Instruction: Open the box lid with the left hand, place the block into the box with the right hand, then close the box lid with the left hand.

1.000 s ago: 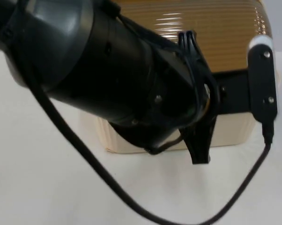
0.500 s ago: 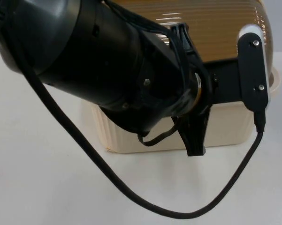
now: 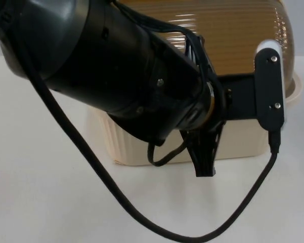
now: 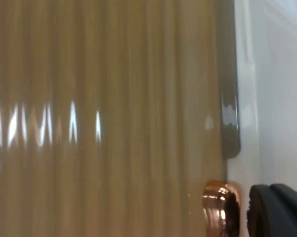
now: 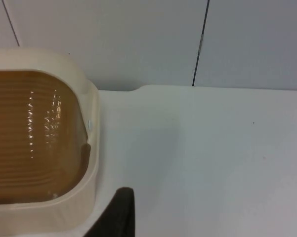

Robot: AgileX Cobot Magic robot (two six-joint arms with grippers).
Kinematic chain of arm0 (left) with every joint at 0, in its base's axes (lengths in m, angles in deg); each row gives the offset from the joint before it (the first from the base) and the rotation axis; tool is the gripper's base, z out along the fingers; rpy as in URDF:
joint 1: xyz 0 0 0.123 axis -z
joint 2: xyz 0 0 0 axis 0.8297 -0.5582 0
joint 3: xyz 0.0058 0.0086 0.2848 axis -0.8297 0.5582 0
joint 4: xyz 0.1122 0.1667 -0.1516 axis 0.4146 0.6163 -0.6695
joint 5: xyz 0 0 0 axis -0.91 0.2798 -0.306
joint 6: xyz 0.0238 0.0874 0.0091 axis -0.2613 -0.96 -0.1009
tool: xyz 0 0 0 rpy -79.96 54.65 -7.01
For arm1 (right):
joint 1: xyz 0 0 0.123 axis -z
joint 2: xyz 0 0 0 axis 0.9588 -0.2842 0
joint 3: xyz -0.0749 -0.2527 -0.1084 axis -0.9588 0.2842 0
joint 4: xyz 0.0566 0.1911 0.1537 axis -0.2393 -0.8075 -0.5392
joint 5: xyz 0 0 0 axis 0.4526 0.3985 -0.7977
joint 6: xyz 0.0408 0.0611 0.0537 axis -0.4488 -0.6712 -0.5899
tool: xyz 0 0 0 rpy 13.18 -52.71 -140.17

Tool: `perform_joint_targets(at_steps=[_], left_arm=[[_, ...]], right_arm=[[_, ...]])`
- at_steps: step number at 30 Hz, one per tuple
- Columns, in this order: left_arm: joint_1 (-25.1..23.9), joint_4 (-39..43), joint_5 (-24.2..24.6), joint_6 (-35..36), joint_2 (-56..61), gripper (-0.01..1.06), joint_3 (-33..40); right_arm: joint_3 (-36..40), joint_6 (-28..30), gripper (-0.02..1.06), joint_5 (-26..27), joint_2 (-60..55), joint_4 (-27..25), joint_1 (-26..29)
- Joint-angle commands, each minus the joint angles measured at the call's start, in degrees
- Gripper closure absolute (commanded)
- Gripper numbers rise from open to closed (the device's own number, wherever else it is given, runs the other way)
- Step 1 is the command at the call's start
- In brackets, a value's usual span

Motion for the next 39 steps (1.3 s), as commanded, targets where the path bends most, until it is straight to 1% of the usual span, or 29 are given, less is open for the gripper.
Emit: perform_joint_targets(at_steps=[1,7,11,15,22,26,29,31,33,39], left_arm=[[-0.2,-1.3,0.5,0.0,0.1,1.05,0.1],[-0.4,-0.6,2.3,0.0,0.0,1.05,0.1],[-0.4,2.2,5.1,0.0,0.0,1.05,0.1],[-0.4,2.1,6.9,0.0,0.0,1.05,0.1],[-0.4,2.1,8.0,0.0,0.0,1.05,0.1],[-0.4,6.3,9.0,0.0,0.0,1.05,0.1],[-0.4,6.6,10.0,0.0,0.0,1.05,0.1],[-0.6,6.6,11.2,0.0,0.0,1.05,-1.1],[-0.9,6.6,11.2,0.0,0.0,1.05,-1.5],[-3.8,6.6,11.1,-0.5,0.0,1.05,-6.3]], right_arm=[[-0.4,0.5,0.0,0.8,0.2,0.3,0.1],[-0.4,0.5,0.0,0.8,0.2,0.3,0.1],[-0.4,0.5,0.0,0.7,0.2,0.3,0.1],[-0.4,0.5,0.0,0.7,0.2,0.3,0.1],[-0.4,0.5,0.0,0.7,0.2,0.3,0.1],[-0.4,0.5,0.0,0.7,0.2,0.3,0.1],[-0.4,0.5,0.0,0.7,0.2,0.3,0.1],[-0.4,0.5,0.0,0.7,0.2,0.3,0.1],[-0.4,0.5,0.0,0.7,0.2,0.3,0.1],[-0.4,0.4,0.0,0.7,0.2,0.2,0.1]])
